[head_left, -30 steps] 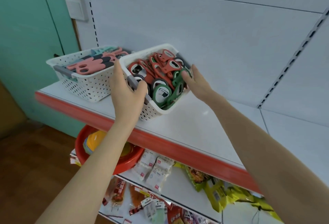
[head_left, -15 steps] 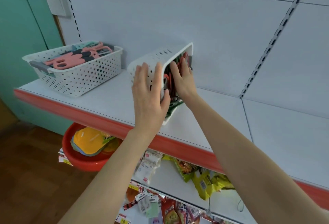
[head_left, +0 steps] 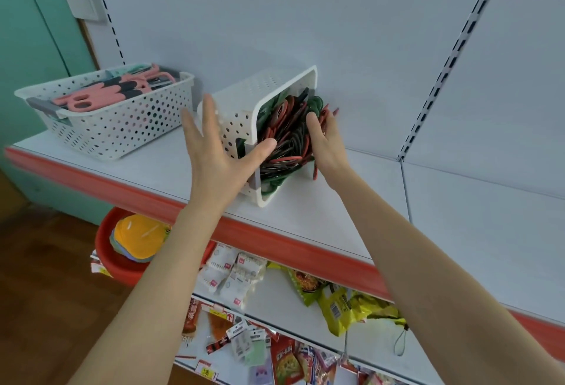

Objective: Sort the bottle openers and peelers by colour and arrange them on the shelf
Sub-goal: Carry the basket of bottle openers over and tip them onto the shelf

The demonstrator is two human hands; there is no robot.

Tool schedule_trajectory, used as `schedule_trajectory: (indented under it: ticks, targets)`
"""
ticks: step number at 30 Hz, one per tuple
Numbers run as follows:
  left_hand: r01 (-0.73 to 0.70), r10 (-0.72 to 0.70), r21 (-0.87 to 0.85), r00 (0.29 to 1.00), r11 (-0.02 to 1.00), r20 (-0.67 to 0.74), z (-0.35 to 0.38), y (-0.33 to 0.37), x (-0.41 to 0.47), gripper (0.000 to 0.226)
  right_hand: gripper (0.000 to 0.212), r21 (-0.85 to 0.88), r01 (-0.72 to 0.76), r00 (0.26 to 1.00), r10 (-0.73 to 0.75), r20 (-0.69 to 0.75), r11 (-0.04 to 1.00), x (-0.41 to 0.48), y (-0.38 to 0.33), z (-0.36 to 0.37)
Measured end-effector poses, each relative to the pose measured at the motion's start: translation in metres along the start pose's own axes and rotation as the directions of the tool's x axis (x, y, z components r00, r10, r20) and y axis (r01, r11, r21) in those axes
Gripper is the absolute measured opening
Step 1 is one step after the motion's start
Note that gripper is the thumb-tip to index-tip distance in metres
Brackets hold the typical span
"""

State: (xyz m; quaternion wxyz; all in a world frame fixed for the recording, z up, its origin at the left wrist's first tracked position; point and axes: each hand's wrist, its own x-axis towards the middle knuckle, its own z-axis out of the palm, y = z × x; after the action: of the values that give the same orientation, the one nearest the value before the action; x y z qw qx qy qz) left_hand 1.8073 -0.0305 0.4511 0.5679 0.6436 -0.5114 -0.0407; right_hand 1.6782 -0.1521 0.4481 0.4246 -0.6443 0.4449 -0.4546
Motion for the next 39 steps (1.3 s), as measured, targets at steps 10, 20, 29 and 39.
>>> schedule_trajectory:
  ticks: [10,20,29,39]
  targets:
    - [-0.059,0.061,0.072,0.998,0.996,-0.020,0.014,0.014,0.002,0.095,0.079,-0.061,-0.085,0.995,0.081,-0.053,0.995,-0.008,0.004,-0.021]
    - [-0.324,0.333,0.295,0.943,0.899,0.021,0.035,0.034,-0.003,0.080,0.098,-0.060,-0.137,0.988,0.132,-0.076,0.989,-0.019,0.024,-0.045]
    - [-0.302,0.304,0.247,0.952,0.921,0.030,0.034,0.036,-0.005,0.082,0.080,-0.259,0.022,0.999,-0.013,0.034,0.966,-0.033,0.011,-0.049]
    - [-0.324,0.323,0.149,0.946,0.934,0.029,0.057,0.061,-0.018,0.082,0.080,-0.306,0.031,0.999,-0.019,0.044,0.952,-0.046,0.013,-0.087]
